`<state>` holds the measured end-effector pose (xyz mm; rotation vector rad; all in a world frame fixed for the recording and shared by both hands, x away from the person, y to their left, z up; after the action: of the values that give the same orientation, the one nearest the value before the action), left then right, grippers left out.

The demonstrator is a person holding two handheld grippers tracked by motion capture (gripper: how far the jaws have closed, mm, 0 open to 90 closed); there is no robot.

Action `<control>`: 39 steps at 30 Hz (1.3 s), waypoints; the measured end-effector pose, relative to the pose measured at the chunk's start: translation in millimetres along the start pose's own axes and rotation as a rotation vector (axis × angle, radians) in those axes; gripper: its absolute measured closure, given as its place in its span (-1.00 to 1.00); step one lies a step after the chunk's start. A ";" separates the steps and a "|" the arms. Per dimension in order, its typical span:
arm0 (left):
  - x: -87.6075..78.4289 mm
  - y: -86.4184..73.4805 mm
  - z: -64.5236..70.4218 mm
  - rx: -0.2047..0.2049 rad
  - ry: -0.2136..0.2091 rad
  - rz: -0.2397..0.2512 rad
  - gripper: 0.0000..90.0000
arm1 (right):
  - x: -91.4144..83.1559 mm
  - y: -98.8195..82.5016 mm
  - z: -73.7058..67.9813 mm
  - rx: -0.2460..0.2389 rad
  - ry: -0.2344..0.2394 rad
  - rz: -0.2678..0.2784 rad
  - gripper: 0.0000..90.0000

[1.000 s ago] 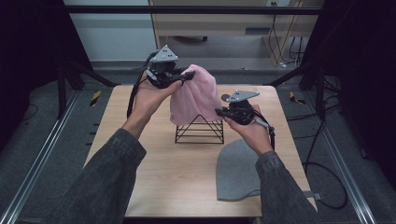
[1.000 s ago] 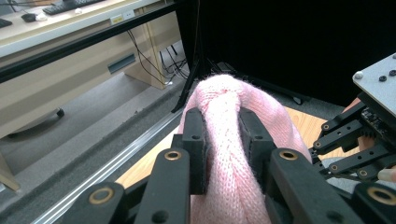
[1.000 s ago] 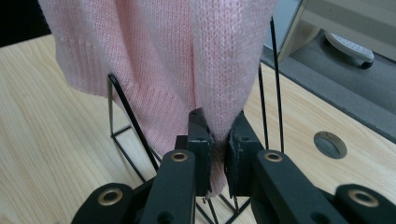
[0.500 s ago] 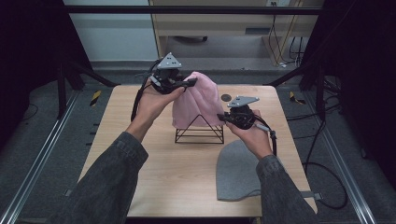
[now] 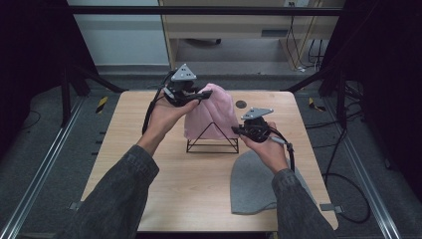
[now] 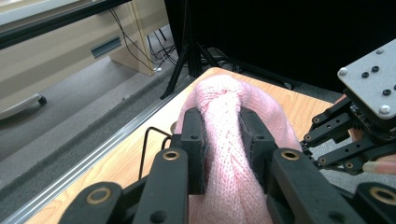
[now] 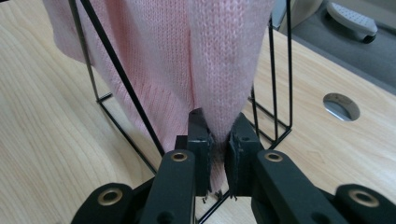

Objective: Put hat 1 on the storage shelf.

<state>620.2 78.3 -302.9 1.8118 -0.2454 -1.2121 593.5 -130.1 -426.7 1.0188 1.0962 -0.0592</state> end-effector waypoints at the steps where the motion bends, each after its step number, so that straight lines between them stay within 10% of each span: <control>1: 0.4 -1.0 0.1 0.003 0.000 -0.004 0.65 | 0.7 -0.5 -0.2 0.000 0.001 -0.003 0.82; 39: 23.7 -31.5 22.4 0.010 -0.042 -0.106 0.64 | 19.0 -27.4 1.0 0.038 0.004 -0.098 0.55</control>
<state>604.2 69.1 -344.3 1.8290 -0.1810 -1.3255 590.0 -138.4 -458.8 0.9990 1.1521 -0.1571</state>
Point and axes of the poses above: each handheld gripper's, and its own axes: x roughly forward along the jaws, y roughly out of its top, z roughly to its right, the point moved 4 cm from there along x, roughly forward along the jaws, and after that the axes turned 14 degrees about -z, right-handed, at the moved point
